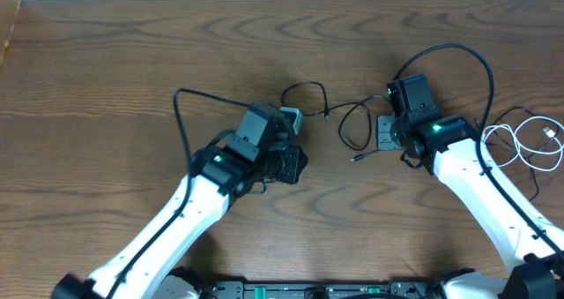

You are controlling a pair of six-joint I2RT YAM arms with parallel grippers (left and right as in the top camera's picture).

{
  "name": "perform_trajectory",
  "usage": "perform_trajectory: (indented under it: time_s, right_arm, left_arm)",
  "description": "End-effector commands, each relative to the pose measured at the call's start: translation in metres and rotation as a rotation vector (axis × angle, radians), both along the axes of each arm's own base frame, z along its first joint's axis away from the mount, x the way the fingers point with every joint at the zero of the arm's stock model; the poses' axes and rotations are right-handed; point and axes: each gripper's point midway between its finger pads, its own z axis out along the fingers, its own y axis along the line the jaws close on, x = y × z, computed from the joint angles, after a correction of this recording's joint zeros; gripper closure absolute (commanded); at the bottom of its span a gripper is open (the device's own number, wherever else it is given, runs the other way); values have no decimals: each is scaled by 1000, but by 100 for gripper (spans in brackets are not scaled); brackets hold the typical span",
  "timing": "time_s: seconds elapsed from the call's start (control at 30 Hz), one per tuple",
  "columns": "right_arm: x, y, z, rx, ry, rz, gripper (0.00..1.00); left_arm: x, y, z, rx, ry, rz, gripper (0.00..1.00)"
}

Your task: Untangle cables

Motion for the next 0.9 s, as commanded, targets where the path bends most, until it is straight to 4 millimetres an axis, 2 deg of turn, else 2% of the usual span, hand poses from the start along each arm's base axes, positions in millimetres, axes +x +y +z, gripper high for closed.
perform_trajectory:
  time_s: [0.0,0.13,0.23,0.3,0.4,0.43,0.53,0.57,0.63,0.7,0.8,0.83,0.87]
  right_arm:
    - [-11,12,-3,78,60,14,99]
    - [-21,23,-6,124,105,72,99]
    - [-14,21,-2,106,71,95,99]
    - [1,3,6,59,0,37,99]
    - [26,-39,24,-49,-127,-95,99]
    - [34,-59,34,-94,-177,-158,99]
    - [50,-116,75,-192,-340,-324,99]
    - [54,-134,95,-210,-403,-365,99]
    - [55,-176,147,-221,-552,-471,99]
    - [42,-219,204,-208,-698,-587,99]
    - [18,-261,251,-225,-819,-696,99]
    - [7,-275,262,-242,-853,-738,99]
    - [3,-281,267,-249,-868,-755,99]
  left_arm:
    - [20,7,-19,87,-25,56,72]
    - [30,2,-40,90,21,104,72]
    - [29,3,-59,105,89,147,72]
    - [25,5,-69,124,129,161,72]
    - [19,9,-74,148,161,161,72]
    - [17,10,-75,153,167,161,72]
    - [13,13,-77,167,185,161,72]
    - [12,14,-77,169,188,161,72]
    - [11,14,-78,173,193,161,72]
    - [11,14,-78,173,193,161,72]
    - [11,14,-78,173,193,161,72]
    - [11,14,-78,173,193,161,72]
    - [11,14,-78,173,193,161,72]
